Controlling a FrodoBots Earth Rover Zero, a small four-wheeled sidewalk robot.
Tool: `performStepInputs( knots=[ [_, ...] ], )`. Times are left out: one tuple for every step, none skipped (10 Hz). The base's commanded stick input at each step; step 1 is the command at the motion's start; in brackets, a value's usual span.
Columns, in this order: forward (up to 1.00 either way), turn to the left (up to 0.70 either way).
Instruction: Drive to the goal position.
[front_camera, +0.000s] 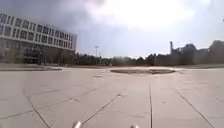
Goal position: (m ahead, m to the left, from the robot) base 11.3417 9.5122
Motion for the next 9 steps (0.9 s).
performStepInputs(
  knots=[
    [0.7,-0.01],
    [0.7,-0.01],
    [0.7,-0.01],
    [0.7,-0.01],
    [0.7,-0.01],
    [0.7,-0.01],
    [0.7,-0.13],
    [0.7,-0.36],
    [0.7,-0.36]
  ],
)
